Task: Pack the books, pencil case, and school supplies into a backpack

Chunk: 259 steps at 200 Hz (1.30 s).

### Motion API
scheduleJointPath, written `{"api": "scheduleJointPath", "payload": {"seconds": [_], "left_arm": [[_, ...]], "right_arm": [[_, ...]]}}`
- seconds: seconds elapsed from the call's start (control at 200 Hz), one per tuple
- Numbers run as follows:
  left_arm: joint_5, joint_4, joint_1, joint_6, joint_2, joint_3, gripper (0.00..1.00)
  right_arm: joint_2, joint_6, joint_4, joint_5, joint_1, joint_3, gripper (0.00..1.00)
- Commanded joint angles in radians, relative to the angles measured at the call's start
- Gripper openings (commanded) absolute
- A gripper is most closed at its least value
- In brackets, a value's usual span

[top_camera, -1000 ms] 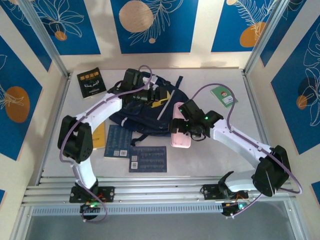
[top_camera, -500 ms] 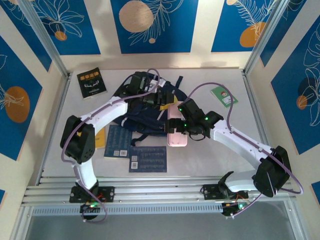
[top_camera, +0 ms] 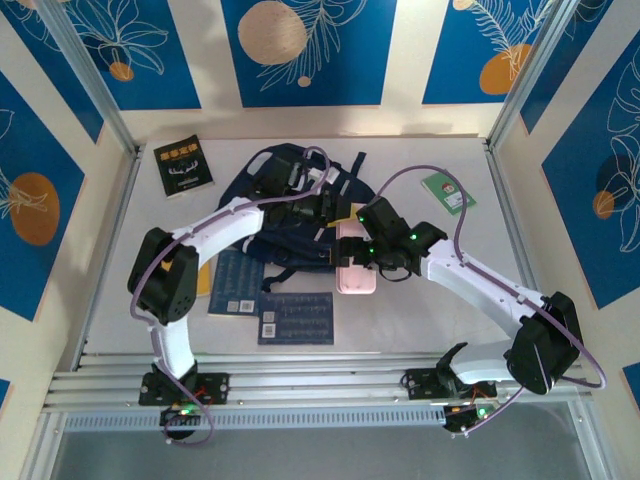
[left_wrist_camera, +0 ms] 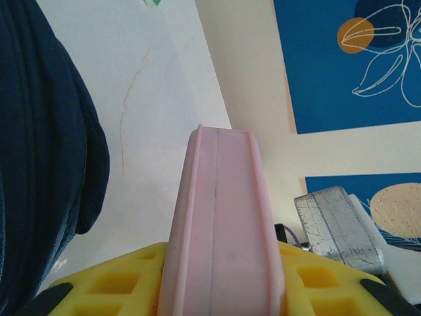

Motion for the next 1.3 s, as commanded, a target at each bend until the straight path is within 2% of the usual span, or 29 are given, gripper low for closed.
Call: {"api": "scheduleJointPath", "payload": {"seconds": [0.0,0.095,0.265,0.395,0.48,0.55,0.61,0.695,0.805,0.9,1.07,1.205,1.29], "left_arm": [[0.039,0.016,-0.026,-0.029,-0.001,0.007,0.31],[0.031,0.02,-0.016,-0.048,-0.006,0.011,0.31],[0.022,0.048,0.039,-0.093,-0.032,-0.007,0.3],[-0.002,0.169,0.104,-0.214,-0.068,-0.075,0.31],[-0.045,0.284,0.134,-0.321,-0.09,-0.138,0.32],[-0.078,0.421,0.141,-0.43,-0.103,-0.197,0.32],[-0.106,0.543,0.144,-0.527,-0.108,-0.239,0.31],[-0.142,0.688,0.149,-0.648,-0.113,-0.275,0.31],[-0.197,0.809,0.158,-0.742,-0.133,-0.308,0.29],[-0.235,0.867,0.16,-0.785,-0.155,-0.322,0.29],[-0.296,0.941,0.155,-0.842,-0.189,-0.361,0.29],[-0.295,0.963,0.153,-0.873,-0.188,-0.369,0.28],[-0.302,0.989,0.15,-0.904,-0.187,-0.383,0.27]], "right_arm": [[-0.007,-0.016,0.035,0.006,0.008,0.034,0.89],[-0.016,-0.008,0.016,0.033,0.008,0.039,1.0],[-0.079,0.024,-0.038,0.116,0.006,0.031,1.0],[-0.199,0.057,-0.008,0.132,-0.014,-0.021,1.0],[-0.283,0.12,0.05,0.076,-0.057,-0.07,1.0],[-0.348,0.193,0.145,-0.045,-0.114,-0.132,1.0],[-0.39,0.291,0.23,-0.149,-0.168,-0.188,0.99],[-0.427,0.453,0.308,-0.235,-0.231,-0.259,0.98],[-0.456,0.629,0.444,-0.341,-0.281,-0.335,0.97],[-0.468,0.714,0.5,-0.356,-0.28,-0.355,0.97],[-0.472,0.86,0.707,-0.346,-0.258,-0.423,0.98],[-0.436,0.874,0.808,-0.316,-0.234,-0.423,0.99],[-0.407,0.878,0.864,-0.299,-0.226,-0.412,0.96]]}}
